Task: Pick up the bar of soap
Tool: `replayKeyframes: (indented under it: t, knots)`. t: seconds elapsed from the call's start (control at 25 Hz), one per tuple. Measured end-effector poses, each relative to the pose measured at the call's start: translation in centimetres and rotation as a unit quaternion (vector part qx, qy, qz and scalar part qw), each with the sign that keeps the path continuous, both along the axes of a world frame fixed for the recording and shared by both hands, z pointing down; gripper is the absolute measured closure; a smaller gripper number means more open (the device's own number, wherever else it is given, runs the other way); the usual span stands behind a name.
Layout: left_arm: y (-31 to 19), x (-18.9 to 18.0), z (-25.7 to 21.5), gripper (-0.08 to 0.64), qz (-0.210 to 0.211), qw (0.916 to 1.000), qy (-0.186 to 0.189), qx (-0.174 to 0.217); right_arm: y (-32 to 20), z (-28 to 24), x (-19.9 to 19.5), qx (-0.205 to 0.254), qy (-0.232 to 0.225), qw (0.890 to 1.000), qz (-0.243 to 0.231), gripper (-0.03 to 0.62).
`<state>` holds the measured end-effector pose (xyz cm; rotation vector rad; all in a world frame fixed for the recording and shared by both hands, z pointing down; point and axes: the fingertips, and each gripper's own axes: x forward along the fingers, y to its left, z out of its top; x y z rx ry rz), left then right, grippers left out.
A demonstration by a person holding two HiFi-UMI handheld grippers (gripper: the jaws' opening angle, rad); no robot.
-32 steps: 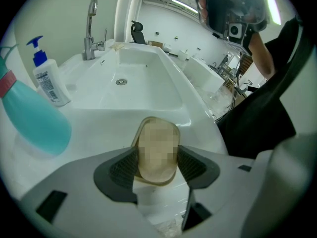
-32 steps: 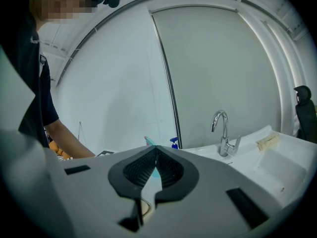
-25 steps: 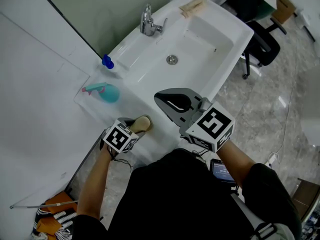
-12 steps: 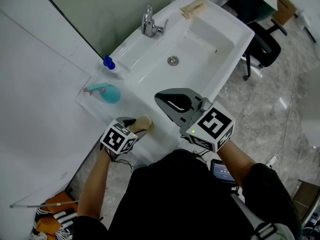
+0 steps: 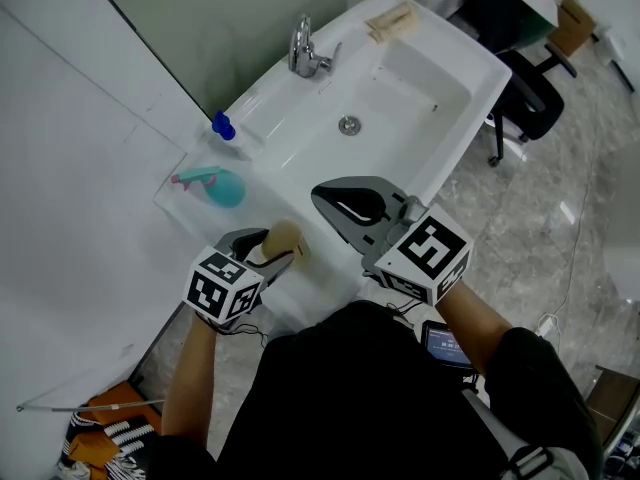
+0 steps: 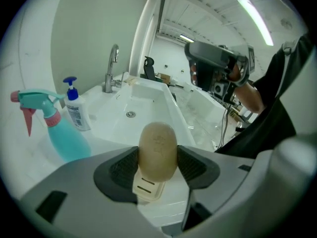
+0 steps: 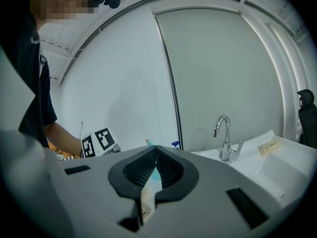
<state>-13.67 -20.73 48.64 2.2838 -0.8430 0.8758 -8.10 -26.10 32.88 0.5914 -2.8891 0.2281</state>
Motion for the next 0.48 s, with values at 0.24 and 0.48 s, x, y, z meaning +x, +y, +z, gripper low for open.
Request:
replayKeyframes:
  t: [0.24, 0.48]
  knots:
    - [-0.7, -1.7, -3.7, 0.296, -0.047, 0.9974, 0.029, 0.046, -0.3, -0.1, 0.1, 0.001, -0.003, 1.000, 0.005, 0.584]
    - [-1.6, -3.4, -7.0, 0.296, -0.087, 0.9910, 0.044, 0.092, -0.4, -0.5, 0.1, 0.006, -0.004, 1.000, 0.005, 0.584]
